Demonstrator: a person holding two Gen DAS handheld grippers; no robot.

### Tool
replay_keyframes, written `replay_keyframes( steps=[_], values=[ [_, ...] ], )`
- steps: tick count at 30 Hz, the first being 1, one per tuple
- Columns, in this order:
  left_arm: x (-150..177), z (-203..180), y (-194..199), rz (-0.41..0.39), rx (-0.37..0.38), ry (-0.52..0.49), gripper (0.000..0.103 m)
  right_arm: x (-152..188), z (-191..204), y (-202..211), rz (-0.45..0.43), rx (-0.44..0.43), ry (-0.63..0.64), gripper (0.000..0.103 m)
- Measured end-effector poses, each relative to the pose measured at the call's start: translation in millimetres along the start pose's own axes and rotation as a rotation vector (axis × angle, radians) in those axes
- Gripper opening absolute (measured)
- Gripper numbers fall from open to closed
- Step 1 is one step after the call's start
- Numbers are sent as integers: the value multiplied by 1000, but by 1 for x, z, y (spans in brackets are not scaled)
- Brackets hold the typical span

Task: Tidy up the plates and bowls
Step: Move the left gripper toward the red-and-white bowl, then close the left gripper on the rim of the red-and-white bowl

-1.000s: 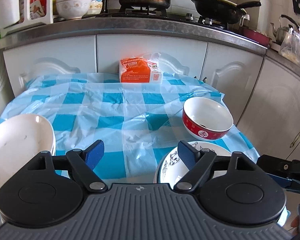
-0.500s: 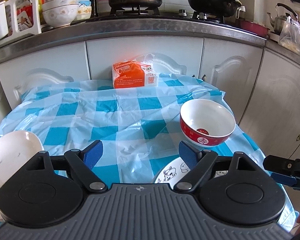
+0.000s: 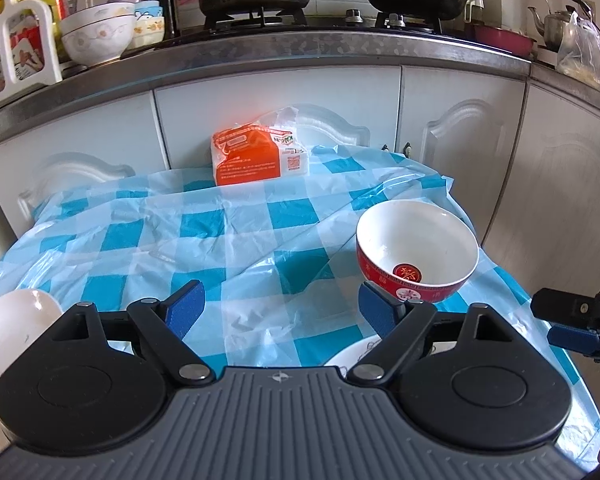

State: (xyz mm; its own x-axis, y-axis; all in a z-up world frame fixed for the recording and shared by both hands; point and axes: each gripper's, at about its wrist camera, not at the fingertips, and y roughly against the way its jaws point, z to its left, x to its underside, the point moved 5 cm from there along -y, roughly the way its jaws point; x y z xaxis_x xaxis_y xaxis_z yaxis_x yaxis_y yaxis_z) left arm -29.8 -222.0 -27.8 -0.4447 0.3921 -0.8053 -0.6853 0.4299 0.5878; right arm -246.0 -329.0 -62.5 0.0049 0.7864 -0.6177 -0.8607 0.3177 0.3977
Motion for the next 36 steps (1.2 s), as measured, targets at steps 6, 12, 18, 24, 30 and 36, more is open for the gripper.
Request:
replay_keyframes(
  steps=[6,12,18,24,30,36],
  values=[
    [-3,-3,-9,7,9,-18,103,-8,-1,-10,-5,-7,-5,102],
    [-11,1,-24,42,62,23,103,-17,2,-20,-16,-28,-21,102],
    [-24,3,-38,76,180,110,103,-28,4,-35,-22,-58,-53,102],
    [-36,-3,-56,100,250,155,95,-34,11,-51,-17,-79,-54,93],
    [-37,-11,-80,166,286,184,70,-35,12,-64,-8,-92,-60,87],
    [-31,-19,-101,240,331,226,43,-34,9,-72,1,-95,-63,76]
  ],
)
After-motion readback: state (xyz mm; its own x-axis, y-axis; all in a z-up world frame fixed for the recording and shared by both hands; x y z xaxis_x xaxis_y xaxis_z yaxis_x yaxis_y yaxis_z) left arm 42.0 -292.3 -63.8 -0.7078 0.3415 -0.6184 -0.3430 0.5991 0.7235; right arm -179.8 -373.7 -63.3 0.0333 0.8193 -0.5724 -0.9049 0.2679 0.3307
